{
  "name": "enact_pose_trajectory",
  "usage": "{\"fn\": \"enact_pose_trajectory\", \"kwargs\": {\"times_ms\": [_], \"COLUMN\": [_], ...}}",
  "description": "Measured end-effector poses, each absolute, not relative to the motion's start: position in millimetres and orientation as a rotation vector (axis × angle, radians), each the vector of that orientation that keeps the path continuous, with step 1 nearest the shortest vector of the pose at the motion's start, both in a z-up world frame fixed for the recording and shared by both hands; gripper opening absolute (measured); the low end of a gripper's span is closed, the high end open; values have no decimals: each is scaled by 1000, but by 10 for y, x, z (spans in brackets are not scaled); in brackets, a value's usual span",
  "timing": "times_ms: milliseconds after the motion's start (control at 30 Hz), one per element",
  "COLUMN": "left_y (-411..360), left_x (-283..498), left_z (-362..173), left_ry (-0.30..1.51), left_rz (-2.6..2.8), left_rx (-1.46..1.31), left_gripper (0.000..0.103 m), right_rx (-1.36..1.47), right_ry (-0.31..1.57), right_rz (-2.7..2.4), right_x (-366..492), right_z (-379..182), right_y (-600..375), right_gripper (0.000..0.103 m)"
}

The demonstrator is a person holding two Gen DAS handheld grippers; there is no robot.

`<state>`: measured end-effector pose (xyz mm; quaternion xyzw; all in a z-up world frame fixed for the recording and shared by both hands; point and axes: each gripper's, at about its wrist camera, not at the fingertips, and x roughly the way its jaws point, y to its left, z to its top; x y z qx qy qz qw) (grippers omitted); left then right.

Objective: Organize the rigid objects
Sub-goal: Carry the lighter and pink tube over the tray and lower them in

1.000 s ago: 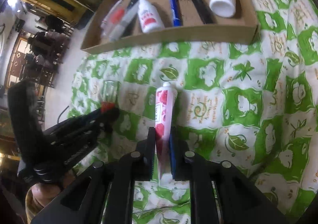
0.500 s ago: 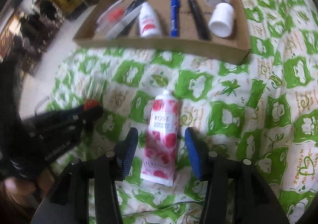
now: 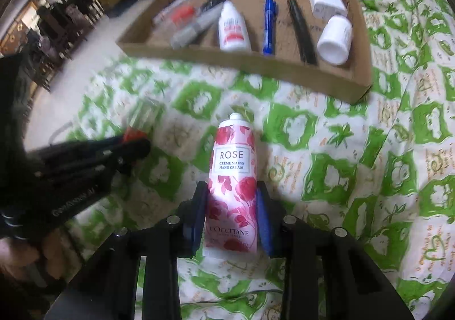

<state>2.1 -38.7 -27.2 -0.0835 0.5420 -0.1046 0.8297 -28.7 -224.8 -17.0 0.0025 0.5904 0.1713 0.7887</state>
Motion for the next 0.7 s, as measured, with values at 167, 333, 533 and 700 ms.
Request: {"fn": "enact_pose_trajectory", "kwargs": {"times_ms": [167,333,533,700], "left_y": [-256,-170,-202,-181], "left_x": [23,41,478,1008], "left_z": [-163,64,293,355], "left_ry": [1115,1060,1052,1071], "left_rz": [-252,-277,-268,-265], "left_rx": [-266,-304,-237,-237], "left_gripper": [19,19,19,19], "right_rx": [76,139,200,209], "right_ry": [1244,1218,1202,1184], "right_rz": [383,387,395,403], "right_x": [-238,-155,150,539], "right_z": [-28,100,130,139], "right_y": [-2373,-2529,-2533,-2514], "right_gripper": [29,29,29,29]}}
